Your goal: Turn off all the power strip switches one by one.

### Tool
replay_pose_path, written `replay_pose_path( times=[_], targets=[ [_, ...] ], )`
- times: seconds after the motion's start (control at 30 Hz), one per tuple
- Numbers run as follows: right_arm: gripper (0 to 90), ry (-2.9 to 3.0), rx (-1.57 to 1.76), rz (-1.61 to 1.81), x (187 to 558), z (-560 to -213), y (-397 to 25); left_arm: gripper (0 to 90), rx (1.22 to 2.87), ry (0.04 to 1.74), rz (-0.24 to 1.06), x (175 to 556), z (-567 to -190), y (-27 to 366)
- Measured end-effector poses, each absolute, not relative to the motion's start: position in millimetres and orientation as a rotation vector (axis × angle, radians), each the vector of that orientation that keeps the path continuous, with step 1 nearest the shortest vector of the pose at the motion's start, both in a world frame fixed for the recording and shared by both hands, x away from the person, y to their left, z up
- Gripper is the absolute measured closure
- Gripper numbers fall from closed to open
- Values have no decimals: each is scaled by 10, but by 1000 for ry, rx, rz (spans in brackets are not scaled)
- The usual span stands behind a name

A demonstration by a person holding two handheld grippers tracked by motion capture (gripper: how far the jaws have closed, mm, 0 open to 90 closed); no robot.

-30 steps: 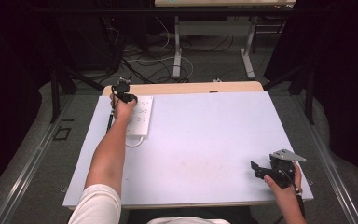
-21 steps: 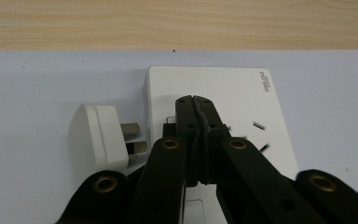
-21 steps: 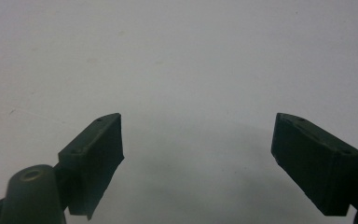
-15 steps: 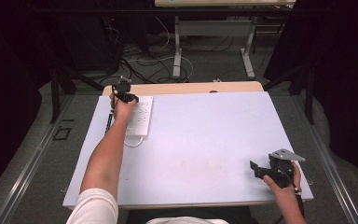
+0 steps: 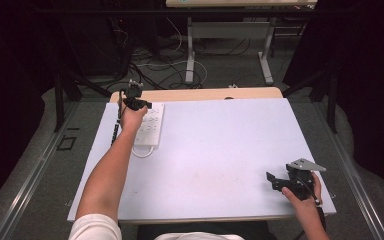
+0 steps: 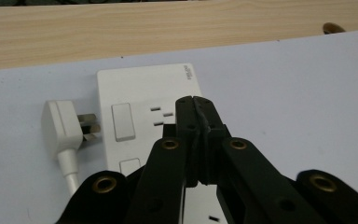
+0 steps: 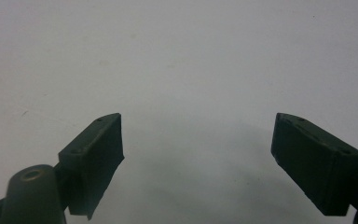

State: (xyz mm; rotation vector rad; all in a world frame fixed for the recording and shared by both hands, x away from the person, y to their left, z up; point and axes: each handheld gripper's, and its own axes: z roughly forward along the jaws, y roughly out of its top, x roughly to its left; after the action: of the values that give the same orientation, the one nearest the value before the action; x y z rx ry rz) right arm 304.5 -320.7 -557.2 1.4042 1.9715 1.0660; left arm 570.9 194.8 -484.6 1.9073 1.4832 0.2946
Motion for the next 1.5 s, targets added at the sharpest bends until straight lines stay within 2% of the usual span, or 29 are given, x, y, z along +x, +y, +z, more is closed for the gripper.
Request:
replay_pose_path(
  times=[0.27, 0.43, 0.53, 0.8, 0.97, 1.1, 1.17, 1.3, 1.5],
  targets=[
    [161, 1986, 1388, 1080, 3066, -5575, -3195, 900, 1925, 1403, 281, 5462, -4735, 1936],
    [161, 1988, 1389, 1085, 3061, -5569, -3194, 819, 1950, 1356, 280, 5309, -4648, 1936],
    [161, 1985, 1395, 1093, 3058, -5563, -3182, 751, 1942, 1325, 302, 5201, -4610, 1940],
    [161, 1982, 1384, 1103, 3046, -5551, -3188, 459, 1935, 1264, 314, 4902, -4605, 1954],
    [161, 1990, 1386, 1103, 3054, -5561, -3176, 407, 1951, 1160, 378, 4730, -4609, 1985],
    [161, 1991, 1380, 1109, 3059, -5555, -3164, 381, 1918, 1151, 371, 4577, -4617, 2028],
    [161, 1989, 1378, 1109, 3061, -5553, -3166, 326, 1899, 1163, 355, 4493, -4620, 2054],
    [161, 1981, 1381, 1107, 3061, -5554, -3163, 305, 1889, 1152, 345, 4309, -4623, 2127],
    [161, 1984, 1379, 1104, 3057, -5550, -3174, 168, 1856, 1161, 363, 4062, -4703, 2199]
  ],
)
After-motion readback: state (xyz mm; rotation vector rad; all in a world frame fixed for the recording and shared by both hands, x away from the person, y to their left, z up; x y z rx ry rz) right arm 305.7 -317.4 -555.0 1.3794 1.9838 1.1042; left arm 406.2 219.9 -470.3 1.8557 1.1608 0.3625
